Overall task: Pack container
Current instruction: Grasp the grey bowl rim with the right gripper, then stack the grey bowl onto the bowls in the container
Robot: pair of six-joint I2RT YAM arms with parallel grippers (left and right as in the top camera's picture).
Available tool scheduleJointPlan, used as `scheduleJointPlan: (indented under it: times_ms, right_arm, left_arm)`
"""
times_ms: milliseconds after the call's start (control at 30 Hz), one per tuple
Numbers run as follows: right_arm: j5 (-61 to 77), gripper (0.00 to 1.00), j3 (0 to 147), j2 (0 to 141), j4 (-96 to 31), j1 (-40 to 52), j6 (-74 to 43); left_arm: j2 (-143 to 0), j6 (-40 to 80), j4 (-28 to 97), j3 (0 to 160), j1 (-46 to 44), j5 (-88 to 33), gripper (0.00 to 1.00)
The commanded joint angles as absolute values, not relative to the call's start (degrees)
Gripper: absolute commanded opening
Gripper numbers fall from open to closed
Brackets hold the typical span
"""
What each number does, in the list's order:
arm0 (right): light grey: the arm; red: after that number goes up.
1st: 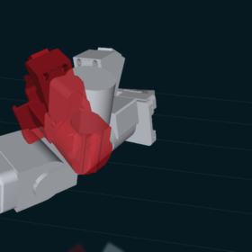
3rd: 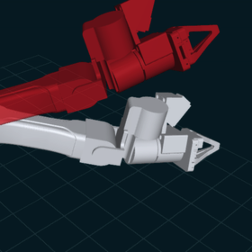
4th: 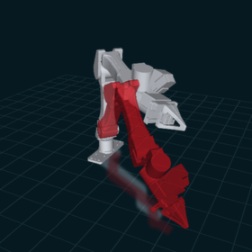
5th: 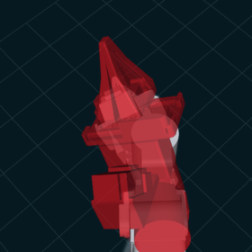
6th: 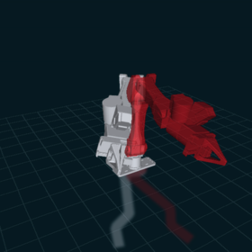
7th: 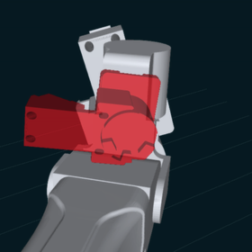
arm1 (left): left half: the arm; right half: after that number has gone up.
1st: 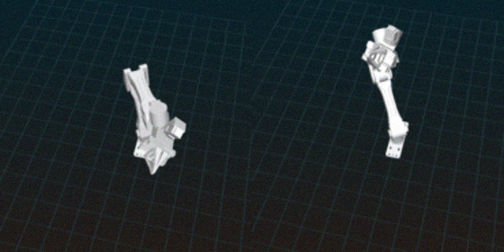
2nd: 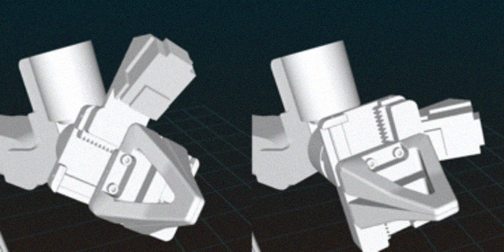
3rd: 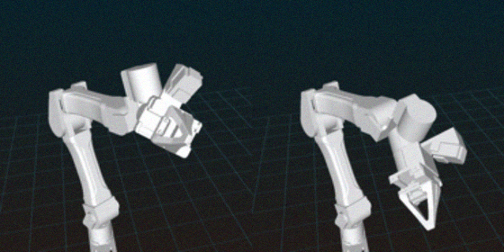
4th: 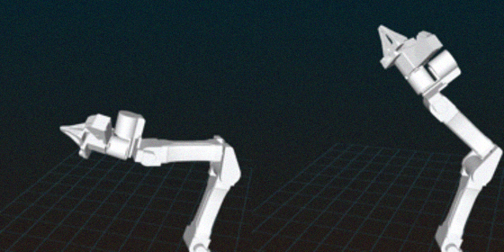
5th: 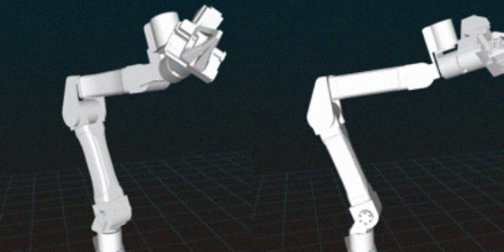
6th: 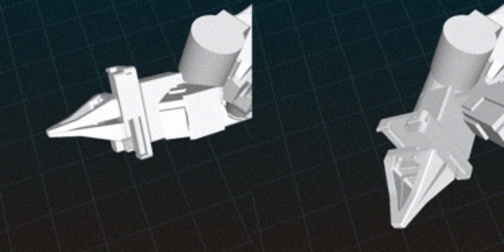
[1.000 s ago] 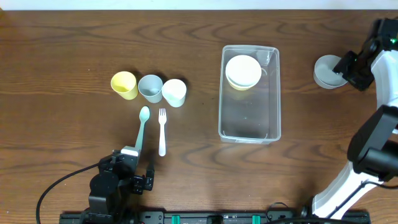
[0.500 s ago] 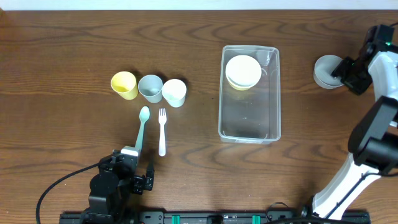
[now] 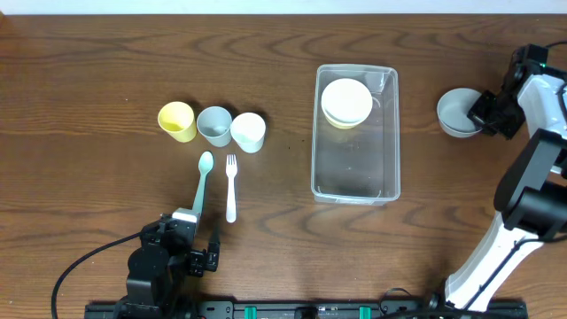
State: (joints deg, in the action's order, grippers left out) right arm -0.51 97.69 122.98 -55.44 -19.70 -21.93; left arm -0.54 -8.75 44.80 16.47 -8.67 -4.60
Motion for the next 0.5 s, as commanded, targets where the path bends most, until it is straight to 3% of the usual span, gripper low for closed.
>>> scheduleJointPlan:
  times_ms: [0,167,467]
  right_arm:
    - [1.0,0.01,98.3,111.8,-54.5,-16.2,-21.1]
    - [6.5,0.01,98.3,101.8,-51.9,-6.8,-21.1]
    - [-8.4,0.01,97.4,105.4,-52.0,15.0,-21.4]
  left_arm:
    - [-0.2,-7.8,44.7,16.4,-8.4,-5.2,0.98]
    - [-0.2,-7.8,44.7,16.4,-8.4,-5.2,0.98]
    - [-0.2,-7.8,44.7,16.4,-8.4,-5.2,0.98]
